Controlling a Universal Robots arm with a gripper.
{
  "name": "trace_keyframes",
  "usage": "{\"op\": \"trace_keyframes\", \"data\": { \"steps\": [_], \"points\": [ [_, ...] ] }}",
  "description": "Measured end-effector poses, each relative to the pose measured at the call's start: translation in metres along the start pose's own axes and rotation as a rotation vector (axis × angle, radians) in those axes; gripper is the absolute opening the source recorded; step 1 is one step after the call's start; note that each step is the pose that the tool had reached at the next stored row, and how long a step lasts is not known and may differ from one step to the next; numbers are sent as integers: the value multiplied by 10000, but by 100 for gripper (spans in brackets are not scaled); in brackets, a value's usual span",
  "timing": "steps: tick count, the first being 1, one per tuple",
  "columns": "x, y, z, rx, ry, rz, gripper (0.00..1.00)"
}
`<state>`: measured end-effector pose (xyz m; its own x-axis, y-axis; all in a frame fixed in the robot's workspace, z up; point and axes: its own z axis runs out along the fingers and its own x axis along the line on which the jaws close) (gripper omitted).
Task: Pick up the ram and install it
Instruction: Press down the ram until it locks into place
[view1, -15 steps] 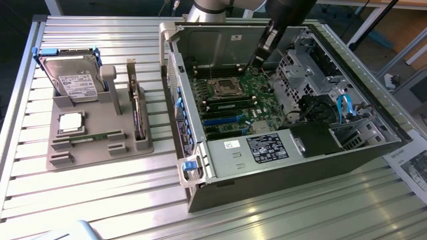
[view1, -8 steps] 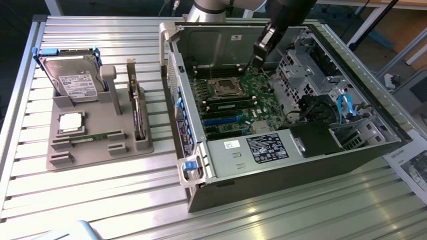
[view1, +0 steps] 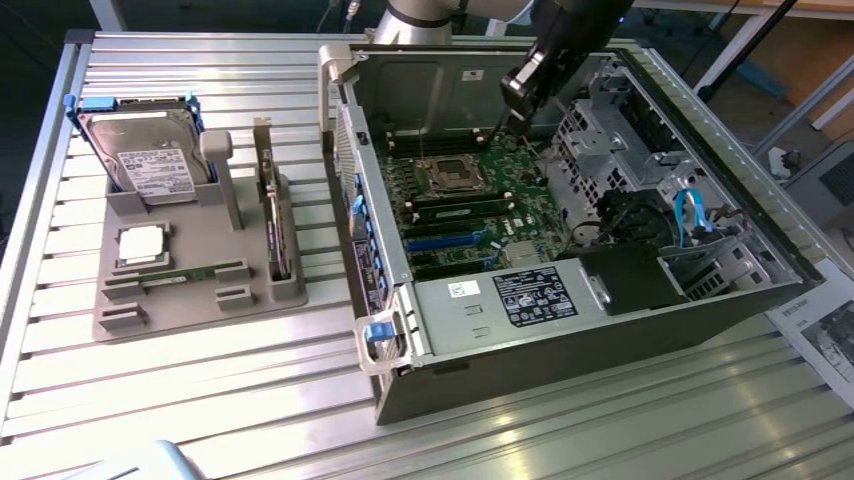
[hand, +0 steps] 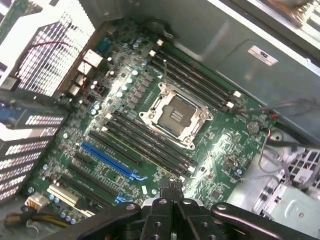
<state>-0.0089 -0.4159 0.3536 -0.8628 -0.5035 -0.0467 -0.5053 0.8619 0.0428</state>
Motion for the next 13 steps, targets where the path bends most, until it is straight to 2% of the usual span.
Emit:
{"op": "trace_keyframes", "data": {
  "steps": [10, 13],
  "points": [
    [-1, 1, 1, 115, -127, 1948, 10],
    [-1, 1, 2, 166, -183, 2773, 10]
  ]
}}
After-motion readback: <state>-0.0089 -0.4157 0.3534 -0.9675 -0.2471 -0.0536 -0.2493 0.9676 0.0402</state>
